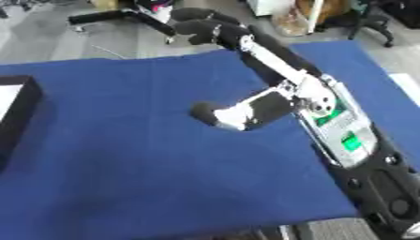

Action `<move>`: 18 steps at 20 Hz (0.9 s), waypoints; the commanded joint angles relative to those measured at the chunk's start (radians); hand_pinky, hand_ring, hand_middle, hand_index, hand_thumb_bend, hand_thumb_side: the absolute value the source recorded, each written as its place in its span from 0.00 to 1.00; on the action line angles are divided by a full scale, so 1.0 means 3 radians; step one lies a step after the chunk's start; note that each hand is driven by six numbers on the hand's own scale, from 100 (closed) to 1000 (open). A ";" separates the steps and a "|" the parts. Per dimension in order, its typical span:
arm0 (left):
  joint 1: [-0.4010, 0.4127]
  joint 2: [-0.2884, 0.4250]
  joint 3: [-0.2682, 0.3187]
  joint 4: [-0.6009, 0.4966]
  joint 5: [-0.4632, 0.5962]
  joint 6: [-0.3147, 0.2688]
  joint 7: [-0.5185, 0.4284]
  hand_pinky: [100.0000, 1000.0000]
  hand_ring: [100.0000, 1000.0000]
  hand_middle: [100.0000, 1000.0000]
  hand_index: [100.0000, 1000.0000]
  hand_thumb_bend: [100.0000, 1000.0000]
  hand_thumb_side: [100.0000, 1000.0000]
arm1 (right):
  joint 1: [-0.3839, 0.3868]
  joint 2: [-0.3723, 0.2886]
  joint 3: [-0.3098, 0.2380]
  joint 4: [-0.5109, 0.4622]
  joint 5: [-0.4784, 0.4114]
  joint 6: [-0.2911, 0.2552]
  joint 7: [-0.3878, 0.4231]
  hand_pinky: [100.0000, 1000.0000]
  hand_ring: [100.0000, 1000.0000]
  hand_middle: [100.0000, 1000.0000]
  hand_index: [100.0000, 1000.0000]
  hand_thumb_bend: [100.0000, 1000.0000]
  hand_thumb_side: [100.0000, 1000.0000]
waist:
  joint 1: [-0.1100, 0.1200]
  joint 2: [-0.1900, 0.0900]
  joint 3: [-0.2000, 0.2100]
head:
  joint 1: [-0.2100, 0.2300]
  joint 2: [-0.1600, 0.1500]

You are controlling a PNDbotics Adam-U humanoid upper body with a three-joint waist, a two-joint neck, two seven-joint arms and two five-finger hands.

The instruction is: Pick up the objects with one hand, pass them to the other hand, and then place them into the box on the other side of the table.

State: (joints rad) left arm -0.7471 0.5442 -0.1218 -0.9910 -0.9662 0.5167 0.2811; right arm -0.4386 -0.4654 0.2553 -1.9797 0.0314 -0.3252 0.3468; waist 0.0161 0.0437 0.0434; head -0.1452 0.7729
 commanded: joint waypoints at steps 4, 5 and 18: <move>0.0160 0.0095 0.0139 0.0266 -0.0042 0.0169 -0.0259 0.83 0.80 0.73 0.97 0.19 0.06 | 0.0009 -0.0075 0.0001 -0.0068 0.0008 -0.0013 0.0045 0.88 1.00 0.96 0.90 0.36 0.43 | 0.0004 -0.0043 0.0010 | 0.0045 -0.0010; 0.0191 0.0088 0.0131 0.0347 -0.0008 0.0218 -0.0309 0.84 0.81 0.76 0.99 0.25 0.18 | 0.0013 -0.0072 0.0006 -0.0068 0.0008 -0.0013 0.0053 0.88 1.00 0.96 0.90 0.36 0.43 | 0.0004 -0.0046 0.0005 | 0.0057 -0.0010; 0.0008 0.0099 0.0275 0.0703 -0.0235 0.0006 -0.0583 0.92 0.93 0.92 1.00 0.68 0.91 | 0.0041 -0.0057 0.0013 -0.0068 0.0020 0.0002 0.0073 0.88 1.00 0.96 0.90 0.36 0.43 | -0.0003 -0.0051 0.0024 | 0.0108 -0.0010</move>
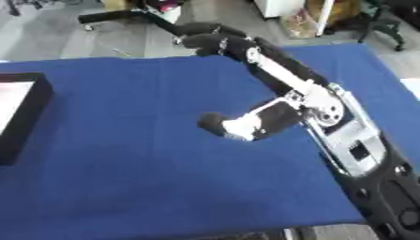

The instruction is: Pick up the objects with one hand, pass them to the other hand, and then place them into the box on the other side of the table.

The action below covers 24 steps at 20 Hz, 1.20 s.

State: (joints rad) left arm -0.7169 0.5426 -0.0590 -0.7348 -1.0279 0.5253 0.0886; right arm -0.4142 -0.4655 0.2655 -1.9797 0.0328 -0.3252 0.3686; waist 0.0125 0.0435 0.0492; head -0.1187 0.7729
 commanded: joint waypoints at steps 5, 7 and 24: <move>-0.0099 0.0142 0.0071 -0.0493 0.0146 -0.0091 0.0214 0.94 0.95 0.88 0.96 0.53 0.82 | -0.0026 -0.0053 -0.0020 -0.0068 0.0025 0.0018 -0.0001 0.88 1.00 0.96 0.90 0.35 0.44 | 0.0011 -0.0048 0.0004 | 0.0052 -0.0010; -0.0114 0.0151 0.0083 -0.0655 0.0245 -0.0176 0.0302 0.94 0.96 0.86 0.93 0.42 0.78 | -0.0018 -0.0053 -0.0027 -0.0068 0.0033 0.0022 -0.0014 0.88 1.00 0.96 0.90 0.35 0.44 | 0.0011 -0.0047 0.0000 | 0.0081 -0.0010; 0.0236 -0.0733 -0.0290 -0.2046 0.1101 -0.1027 0.1154 0.94 0.94 0.73 0.77 0.04 0.79 | 0.0342 0.0116 -0.0542 -0.0068 0.0044 0.0076 -0.0631 0.85 0.98 0.93 0.86 0.26 0.38 | -0.0088 0.0044 -0.0206 | 0.0822 -0.0010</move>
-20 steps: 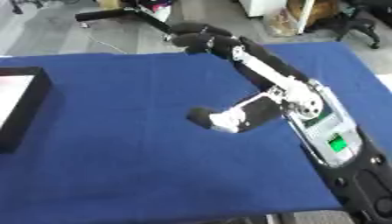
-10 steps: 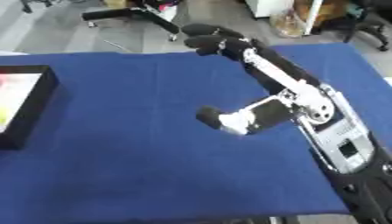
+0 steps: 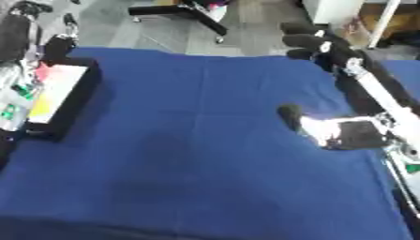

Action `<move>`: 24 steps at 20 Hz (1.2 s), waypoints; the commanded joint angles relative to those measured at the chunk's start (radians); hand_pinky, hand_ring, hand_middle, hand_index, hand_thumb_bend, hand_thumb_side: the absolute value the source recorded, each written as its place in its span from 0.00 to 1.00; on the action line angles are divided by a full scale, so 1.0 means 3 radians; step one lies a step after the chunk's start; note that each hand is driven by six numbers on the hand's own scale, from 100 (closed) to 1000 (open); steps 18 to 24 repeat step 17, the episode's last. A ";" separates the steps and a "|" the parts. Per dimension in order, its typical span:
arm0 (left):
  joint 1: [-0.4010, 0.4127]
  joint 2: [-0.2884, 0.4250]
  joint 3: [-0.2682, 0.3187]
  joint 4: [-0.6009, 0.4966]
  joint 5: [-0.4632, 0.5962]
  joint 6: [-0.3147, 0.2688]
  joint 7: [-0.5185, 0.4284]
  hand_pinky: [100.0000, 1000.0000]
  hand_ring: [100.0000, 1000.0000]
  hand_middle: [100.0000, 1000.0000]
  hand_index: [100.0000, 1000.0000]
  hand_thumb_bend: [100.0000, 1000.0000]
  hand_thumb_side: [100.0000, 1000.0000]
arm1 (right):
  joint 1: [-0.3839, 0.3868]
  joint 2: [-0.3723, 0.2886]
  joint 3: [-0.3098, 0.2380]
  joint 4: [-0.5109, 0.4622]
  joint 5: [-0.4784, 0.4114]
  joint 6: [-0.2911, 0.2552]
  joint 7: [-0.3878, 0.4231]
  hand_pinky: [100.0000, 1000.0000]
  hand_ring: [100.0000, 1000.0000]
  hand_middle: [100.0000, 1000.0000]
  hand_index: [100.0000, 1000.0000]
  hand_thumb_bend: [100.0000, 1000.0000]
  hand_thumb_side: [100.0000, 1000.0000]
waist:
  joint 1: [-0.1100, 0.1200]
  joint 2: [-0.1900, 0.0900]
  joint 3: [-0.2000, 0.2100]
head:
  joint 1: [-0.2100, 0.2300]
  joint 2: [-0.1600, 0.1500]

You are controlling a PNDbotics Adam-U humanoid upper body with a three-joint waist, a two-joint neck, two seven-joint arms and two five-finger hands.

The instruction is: Pick up the objects with one hand, pass them to the other hand, and then place them into the box on the other side of the table.

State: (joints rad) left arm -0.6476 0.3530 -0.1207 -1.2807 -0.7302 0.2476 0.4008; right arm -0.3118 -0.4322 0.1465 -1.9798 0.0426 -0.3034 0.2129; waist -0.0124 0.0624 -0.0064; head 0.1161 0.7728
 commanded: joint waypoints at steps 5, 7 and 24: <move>0.0305 -0.0442 -0.0249 -0.0617 0.0349 -0.0342 0.0354 0.94 0.94 0.72 0.77 0.03 0.84 | 0.0150 0.0098 -0.0356 -0.0067 -0.0032 -0.0041 -0.0352 0.86 0.99 0.94 0.86 0.19 0.37 | -0.0059 0.0037 -0.0141 | 0.0069 -0.0009; 0.0432 -0.0583 -0.0333 -0.0770 0.0443 -0.0436 0.0448 0.94 0.94 0.72 0.77 0.04 0.85 | 0.0218 0.0187 -0.0424 -0.0067 -0.0045 0.0005 -0.0447 0.86 1.00 0.95 0.85 0.18 0.37 | -0.0075 0.0058 -0.0179 | 0.0092 -0.0009; 0.1079 -0.0949 -0.0733 -0.1581 0.0942 -0.0935 0.0343 0.94 0.93 0.70 0.75 0.05 0.88 | 0.0405 0.0542 -0.0407 0.0058 0.0034 0.0304 -0.0761 0.85 1.00 0.96 0.82 0.14 0.36 | -0.0079 0.0059 -0.0189 | 0.0019 -0.0009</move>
